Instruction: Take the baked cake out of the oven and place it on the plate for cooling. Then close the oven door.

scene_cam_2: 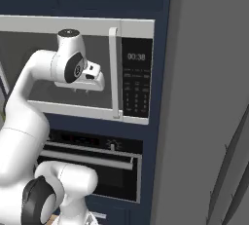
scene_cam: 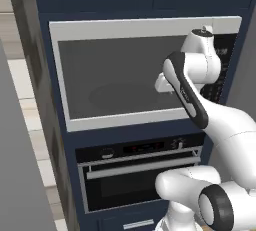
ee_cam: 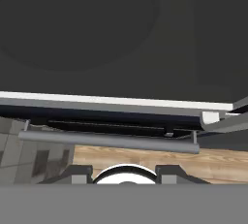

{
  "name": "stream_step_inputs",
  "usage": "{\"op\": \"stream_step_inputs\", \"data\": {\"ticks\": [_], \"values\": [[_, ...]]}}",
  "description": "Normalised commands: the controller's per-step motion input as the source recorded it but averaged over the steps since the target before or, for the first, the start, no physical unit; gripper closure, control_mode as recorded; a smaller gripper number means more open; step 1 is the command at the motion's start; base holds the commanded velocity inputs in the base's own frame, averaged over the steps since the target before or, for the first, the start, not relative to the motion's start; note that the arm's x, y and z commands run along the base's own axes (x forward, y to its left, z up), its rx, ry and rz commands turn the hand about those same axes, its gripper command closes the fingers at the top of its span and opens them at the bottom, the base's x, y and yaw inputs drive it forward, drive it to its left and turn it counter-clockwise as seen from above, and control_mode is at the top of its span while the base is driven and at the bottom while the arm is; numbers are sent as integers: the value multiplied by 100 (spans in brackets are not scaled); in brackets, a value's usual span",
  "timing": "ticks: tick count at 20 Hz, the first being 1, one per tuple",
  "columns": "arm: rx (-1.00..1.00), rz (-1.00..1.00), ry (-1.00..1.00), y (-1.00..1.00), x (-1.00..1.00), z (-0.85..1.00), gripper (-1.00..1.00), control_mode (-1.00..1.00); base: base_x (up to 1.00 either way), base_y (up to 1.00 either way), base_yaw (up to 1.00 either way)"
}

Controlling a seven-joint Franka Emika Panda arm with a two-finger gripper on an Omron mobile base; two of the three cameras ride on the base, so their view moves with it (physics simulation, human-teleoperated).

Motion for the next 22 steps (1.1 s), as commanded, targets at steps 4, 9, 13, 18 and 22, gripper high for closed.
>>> {"op": "stream_step_inputs", "data": {"ticks": [4,9,13,18,22], "values": [[0,0,0,0,0,0,-100,100,-1,0,0],[0,0,0,0,0,0,-100,100,-69,-20,4],[0,0,0,0,0,0,-100,100,-68,-56,21],[0,0,0,0,0,0,-100,100,-2,-79,48],[0,0,0,0,0,0,-100,100,5,-80,66]]}}
